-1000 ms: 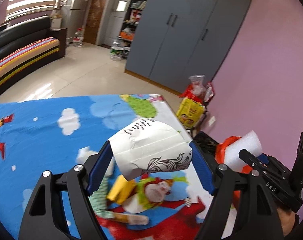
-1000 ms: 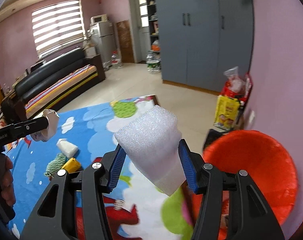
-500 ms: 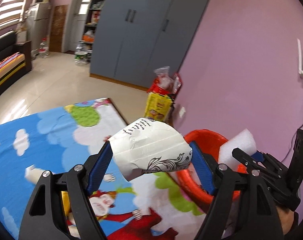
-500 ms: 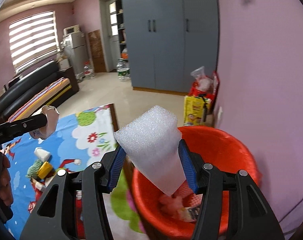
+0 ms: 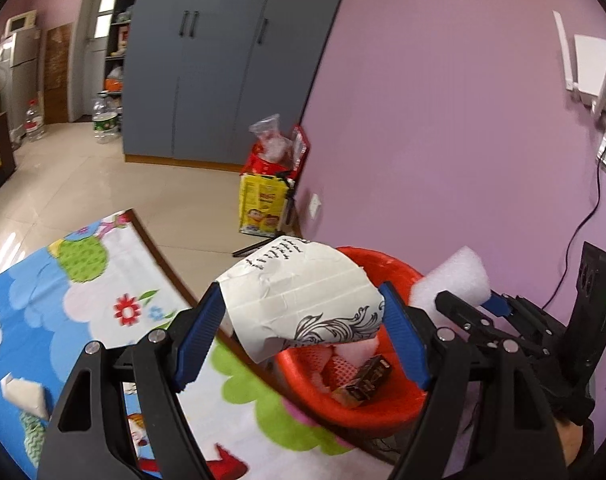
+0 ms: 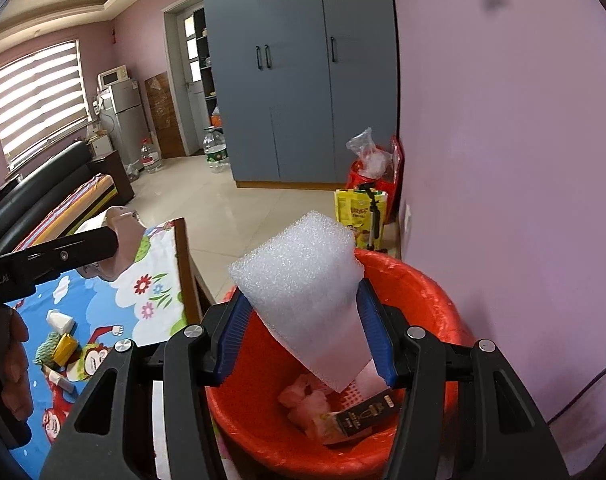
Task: Collect trash
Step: 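Carry paper and foam block over the red bin and open both tools, then move both tools back over the trash on the bed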
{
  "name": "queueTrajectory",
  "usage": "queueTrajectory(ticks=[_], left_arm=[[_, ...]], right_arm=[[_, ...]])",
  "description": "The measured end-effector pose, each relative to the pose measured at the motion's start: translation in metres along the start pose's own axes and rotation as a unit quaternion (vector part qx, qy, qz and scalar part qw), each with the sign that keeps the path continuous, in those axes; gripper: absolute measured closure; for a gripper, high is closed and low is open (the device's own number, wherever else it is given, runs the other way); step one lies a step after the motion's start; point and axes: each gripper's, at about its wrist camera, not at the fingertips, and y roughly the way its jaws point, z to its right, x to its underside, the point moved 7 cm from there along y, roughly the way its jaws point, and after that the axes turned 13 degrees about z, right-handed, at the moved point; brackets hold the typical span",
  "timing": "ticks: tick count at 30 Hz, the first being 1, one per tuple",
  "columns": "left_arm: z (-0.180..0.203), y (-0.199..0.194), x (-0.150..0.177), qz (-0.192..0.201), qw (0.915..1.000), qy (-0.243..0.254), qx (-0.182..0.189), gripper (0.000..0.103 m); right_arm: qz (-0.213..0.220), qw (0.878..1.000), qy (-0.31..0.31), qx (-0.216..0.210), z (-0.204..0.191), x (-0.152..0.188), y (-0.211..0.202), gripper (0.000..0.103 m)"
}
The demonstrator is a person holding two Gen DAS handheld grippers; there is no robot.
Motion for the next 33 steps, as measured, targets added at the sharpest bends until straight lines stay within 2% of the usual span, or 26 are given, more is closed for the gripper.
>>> queueTrajectory(ticks=[14, 19, 21, 33], left_arm=[[0.040, 0.039, 0.003, -0.025, 0.9990, 0.012, 0.035, 0.028], [0.046, 0.049, 0.006, -0.038, 0.9976, -0.008, 0.057, 0.026], [0.042, 0.047, 0.003, -0.035, 0.9977, -0.016, 0.055, 0.023], [0.009, 0.016, -0.003, -0.007, 0.9991, -0.036, 0.022, 0.023]], right_arm=[[-0.011, 0.999, 0.011, 0.032, 0.032, 0.004, 0.011, 0.050], [-0.011, 0.999, 0.012, 0.038, 0.033, 0.003, 0.012, 0.046], [-0.010, 0.999, 0.012, 0.039, 0.033, 0.004, 0.012, 0.035], [-0.008, 1.000, 0.007, 0.021, 0.016, 0.005, 0.010, 0.033]])
